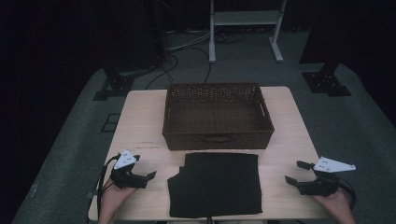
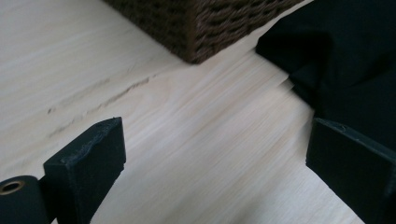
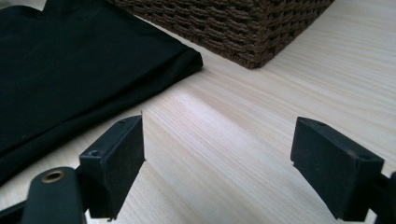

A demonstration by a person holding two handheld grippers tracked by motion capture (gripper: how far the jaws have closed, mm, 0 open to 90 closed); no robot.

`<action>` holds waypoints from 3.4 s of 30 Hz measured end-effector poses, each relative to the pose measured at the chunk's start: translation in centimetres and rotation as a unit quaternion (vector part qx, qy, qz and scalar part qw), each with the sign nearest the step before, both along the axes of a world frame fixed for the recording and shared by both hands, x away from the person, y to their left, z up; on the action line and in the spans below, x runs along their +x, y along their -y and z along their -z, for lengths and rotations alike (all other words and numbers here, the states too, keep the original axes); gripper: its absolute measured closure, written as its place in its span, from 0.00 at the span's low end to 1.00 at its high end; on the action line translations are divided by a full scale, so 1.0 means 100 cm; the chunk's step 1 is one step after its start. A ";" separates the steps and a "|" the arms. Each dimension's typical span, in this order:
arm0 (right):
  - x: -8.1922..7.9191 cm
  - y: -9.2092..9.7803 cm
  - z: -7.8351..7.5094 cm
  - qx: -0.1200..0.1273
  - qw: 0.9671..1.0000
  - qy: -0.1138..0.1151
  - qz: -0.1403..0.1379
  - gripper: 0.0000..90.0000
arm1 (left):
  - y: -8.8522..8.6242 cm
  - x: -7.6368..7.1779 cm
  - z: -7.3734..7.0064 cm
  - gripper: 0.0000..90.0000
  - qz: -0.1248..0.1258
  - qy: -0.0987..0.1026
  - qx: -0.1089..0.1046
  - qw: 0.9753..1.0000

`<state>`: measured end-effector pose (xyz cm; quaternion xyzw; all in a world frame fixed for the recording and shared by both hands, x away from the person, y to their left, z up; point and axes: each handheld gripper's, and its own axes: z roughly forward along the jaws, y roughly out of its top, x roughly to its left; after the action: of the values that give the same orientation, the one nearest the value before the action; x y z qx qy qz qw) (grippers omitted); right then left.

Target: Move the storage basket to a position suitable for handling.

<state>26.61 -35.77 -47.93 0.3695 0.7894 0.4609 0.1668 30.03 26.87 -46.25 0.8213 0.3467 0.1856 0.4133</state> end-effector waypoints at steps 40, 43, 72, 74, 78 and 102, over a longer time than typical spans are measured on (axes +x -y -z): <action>-0.002 -0.036 -0.078 -0.059 0.993 0.007 -0.098 0.18 | 0.034 -0.004 -0.055 0.04 0.104 0.024 0.036 0.994; 0.000 -0.040 -0.080 -0.060 0.993 0.007 -0.106 0.18 | 0.037 -0.004 -0.057 0.04 0.107 0.024 0.035 0.993; 0.018 -0.092 -0.098 -0.107 0.977 -0.006 -0.183 0.18 | 0.079 -0.002 -0.071 0.04 0.167 0.008 0.068 0.984; 0.018 -0.095 -0.100 -0.109 0.976 -0.007 -0.186 0.18 | 0.081 -0.001 -0.071 0.04 0.171 0.007 0.071 0.983; 0.020 -0.101 -0.102 -0.116 0.974 -0.006 -0.195 0.18 | 0.087 -0.001 -0.070 0.04 0.178 0.001 0.074 0.981; 0.029 -0.133 -0.098 -0.152 0.958 -0.019 -0.241 0.18 | 0.111 -0.001 -0.065 0.04 0.212 -0.021 0.083 0.973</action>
<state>29.49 -22.45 -38.14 0.1473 0.9187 0.3551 0.0900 29.90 15.72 -39.71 0.9111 0.1563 0.1048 0.3666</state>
